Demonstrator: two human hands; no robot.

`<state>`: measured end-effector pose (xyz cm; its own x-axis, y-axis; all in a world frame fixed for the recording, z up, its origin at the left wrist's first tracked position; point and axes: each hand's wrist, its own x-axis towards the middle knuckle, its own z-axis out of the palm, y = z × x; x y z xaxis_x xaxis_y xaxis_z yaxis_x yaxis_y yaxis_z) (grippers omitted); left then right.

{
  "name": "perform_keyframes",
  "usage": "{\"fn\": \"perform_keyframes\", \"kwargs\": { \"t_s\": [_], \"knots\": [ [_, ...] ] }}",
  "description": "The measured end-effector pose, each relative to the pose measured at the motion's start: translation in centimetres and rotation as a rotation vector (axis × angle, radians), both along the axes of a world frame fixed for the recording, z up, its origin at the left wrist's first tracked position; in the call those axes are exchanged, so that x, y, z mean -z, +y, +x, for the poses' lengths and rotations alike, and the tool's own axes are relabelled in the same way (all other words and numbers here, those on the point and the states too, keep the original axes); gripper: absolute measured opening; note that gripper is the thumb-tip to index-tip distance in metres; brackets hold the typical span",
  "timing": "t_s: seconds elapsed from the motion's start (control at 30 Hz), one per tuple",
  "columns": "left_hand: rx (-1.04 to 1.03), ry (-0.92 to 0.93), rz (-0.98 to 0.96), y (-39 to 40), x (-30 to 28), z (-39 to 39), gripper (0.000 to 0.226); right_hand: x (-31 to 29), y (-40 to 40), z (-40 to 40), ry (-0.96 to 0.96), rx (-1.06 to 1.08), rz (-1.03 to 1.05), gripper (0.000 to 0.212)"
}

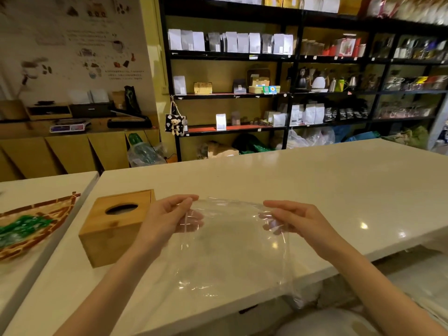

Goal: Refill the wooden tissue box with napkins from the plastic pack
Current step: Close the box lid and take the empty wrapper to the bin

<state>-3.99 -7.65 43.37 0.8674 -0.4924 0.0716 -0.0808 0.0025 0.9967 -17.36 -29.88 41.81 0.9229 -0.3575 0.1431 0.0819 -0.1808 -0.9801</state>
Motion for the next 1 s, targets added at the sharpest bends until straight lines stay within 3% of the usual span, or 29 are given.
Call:
{"fn": "perform_keyframes", "kwargs": {
  "t_s": [0.17, 0.27, 0.37, 0.5, 0.6, 0.7, 0.77, 0.83, 0.9, 1.0],
  "knots": [
    [0.060, -0.064, 0.136, 0.8, -0.3, -2.8, 0.016, -0.1, 0.0, -2.8, 0.044, -0.034, -0.166, 0.034],
    [0.071, -0.140, 0.256, 1.5, -0.3, -4.5, 0.042, 0.1, 0.2, -4.7, 0.065, -0.060, -0.276, 0.041],
    [-0.029, -0.296, 0.391, 2.1, 0.0, -7.0, 0.049, 0.4, 0.7, -6.3, 0.042, -0.020, -0.390, 0.034],
    [-0.223, -0.623, 0.475, 3.5, 1.1, -10.5, 0.032, 0.9, 1.9, -8.1, -0.022, 0.106, -0.612, 0.009],
    [-0.290, -0.717, 0.457, 5.0, 2.0, -12.6, 0.012, 1.2, 2.6, -9.4, -0.077, 0.144, -0.746, 0.003],
    [-0.265, -0.610, 0.493, 6.8, 2.8, -14.5, 0.003, 0.7, 3.5, -10.9, -0.070, 0.025, -0.549, 0.006],
    [-0.100, -0.379, 0.477, 8.4, 3.1, -15.2, 0.009, 0.3, 4.2, -11.6, -0.056, -0.135, -0.370, 0.009],
    [0.205, -0.194, 0.511, 10.3, 3.4, -15.7, 0.031, 0.3, 5.0, -11.8, -0.049, -0.262, -0.294, 0.012],
    [0.476, -0.123, 0.665, 12.0, 4.2, -16.2, 0.058, 0.6, 5.8, -11.6, -0.030, -0.338, -0.302, 0.013],
    [0.515, -0.031, 0.675, 12.8, 5.9, -17.0, 0.100, 1.0, 6.9, -10.8, 0.081, -0.522, -0.305, 0.013]
  ]
}}
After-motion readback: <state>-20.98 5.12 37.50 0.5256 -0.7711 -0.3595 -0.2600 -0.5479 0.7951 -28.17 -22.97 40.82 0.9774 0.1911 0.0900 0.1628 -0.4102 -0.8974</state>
